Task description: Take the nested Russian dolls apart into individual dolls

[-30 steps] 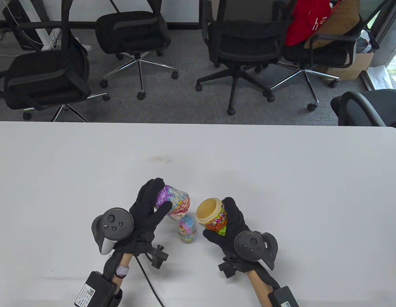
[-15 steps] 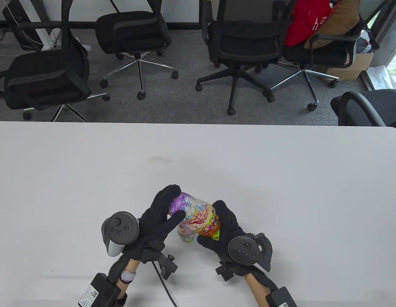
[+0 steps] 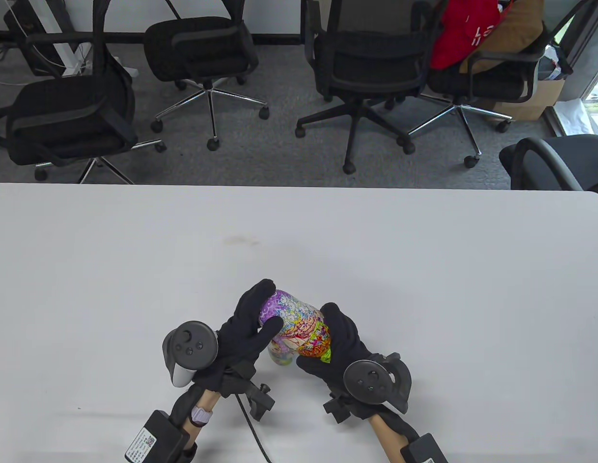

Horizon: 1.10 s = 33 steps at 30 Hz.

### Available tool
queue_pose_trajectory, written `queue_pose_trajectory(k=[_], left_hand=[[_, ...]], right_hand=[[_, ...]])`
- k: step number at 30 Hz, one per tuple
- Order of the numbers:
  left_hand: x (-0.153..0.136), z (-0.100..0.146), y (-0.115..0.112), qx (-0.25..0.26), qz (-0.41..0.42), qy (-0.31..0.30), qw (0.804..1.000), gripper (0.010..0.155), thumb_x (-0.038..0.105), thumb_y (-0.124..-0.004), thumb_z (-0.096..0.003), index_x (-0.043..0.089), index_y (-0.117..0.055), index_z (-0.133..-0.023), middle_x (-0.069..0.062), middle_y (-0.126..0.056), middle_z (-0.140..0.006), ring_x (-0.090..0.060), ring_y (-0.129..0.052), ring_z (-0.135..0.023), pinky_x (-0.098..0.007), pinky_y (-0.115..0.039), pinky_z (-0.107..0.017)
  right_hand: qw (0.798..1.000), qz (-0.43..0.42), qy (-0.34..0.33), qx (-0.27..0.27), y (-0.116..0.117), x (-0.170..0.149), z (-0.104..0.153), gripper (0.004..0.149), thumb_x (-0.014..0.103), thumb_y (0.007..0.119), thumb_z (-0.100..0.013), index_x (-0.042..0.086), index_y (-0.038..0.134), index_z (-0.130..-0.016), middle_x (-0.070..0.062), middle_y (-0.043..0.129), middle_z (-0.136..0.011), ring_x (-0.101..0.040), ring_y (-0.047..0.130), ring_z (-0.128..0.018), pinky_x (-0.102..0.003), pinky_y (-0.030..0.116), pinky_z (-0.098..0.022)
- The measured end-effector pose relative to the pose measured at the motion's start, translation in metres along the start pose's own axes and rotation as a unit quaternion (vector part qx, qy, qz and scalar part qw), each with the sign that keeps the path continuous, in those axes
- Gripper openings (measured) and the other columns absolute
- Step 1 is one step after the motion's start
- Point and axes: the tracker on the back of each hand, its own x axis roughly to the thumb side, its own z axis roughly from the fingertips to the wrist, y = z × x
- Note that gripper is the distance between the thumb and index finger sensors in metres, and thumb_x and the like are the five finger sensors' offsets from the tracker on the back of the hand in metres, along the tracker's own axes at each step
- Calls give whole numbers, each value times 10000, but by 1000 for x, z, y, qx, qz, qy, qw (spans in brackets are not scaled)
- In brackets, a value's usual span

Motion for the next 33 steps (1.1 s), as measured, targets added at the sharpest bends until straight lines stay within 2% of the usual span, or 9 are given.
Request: queue_pose_trajectory(k=[7, 10, 14, 17, 21, 24, 33], left_hand=[[3, -1, 7, -8, 33, -11, 999, 741, 452, -711, -551, 162, -423, -1169, -305, -498, -1148, -505, -721, -951, -519, -764, -687], [12, 1, 16, 10, 19, -25, 999, 724, 435, -729, -553, 138, -480, -1164, -316, -539, -1134, -513, -740, -939, -538, -771, -677], [21, 4, 28, 43, -10, -27, 999, 721, 424, -735, -555, 117, -497, -1162, -317, -553, -1136, -522, -742, -938, -552, -766, -674], [20, 8, 46, 87, -49, -16, 995, 719, 423, -732, -558, 115, -496, -1163, -314, -551, -1138, -520, -740, -939, -553, -764, -675], [11, 12, 69, 136, -115, 23, 984, 722, 421, -734, -558, 110, -496, -1165, -314, -550, -1141, -525, -735, -940, -556, -759, -679], [-2, 13, 80, 151, -176, 56, 971, 721, 417, -737, -558, 111, -497, -1165, -310, -547, -1145, -526, -729, -945, -560, -754, -683], [-47, 19, 94, 159, -281, 152, 934, 721, 418, -735, -556, 107, -501, -1162, -305, -554, -1145, -521, -733, -946, -557, -756, -685]], right_hand=[[1000, 1, -7, -2, 0, 5, 0, 1037, 503, 864, -377, -10, 304, -1084, -262, 527, -1060, -472, 661, -904, -509, 712, -677], [1000, -3, -12, -2, 0, 7, 0, 1035, 536, 827, -393, 13, 272, -1094, -240, 508, -1076, -453, 646, -926, -490, 698, -697], [1000, -24, -2, 6, -1, 8, -3, 1050, 569, 763, -418, -5, 202, -1095, -271, 425, -1100, -483, 576, -957, -524, 635, -721], [999, -26, 17, -7, -2, -3, -3, 1019, 566, 744, -433, -6, 220, -1093, -267, 448, -1092, -481, 593, -945, -526, 638, -712], [998, -24, 55, -6, -3, -23, -2, 990, 556, 735, -448, -4, 234, -1093, -266, 459, -1088, -482, 598, -939, -530, 636, -708], [997, -15, 73, 0, -1, -33, 0, 982, 554, 730, -453, -3, 236, -1094, -271, 458, -1087, -489, 594, -937, -535, 633, -706], [995, -19, 94, 0, -1, -42, 1, 967, 551, 726, -457, -2, 251, -1094, -269, 470, -1084, -487, 601, -933, -533, 635, -704]])
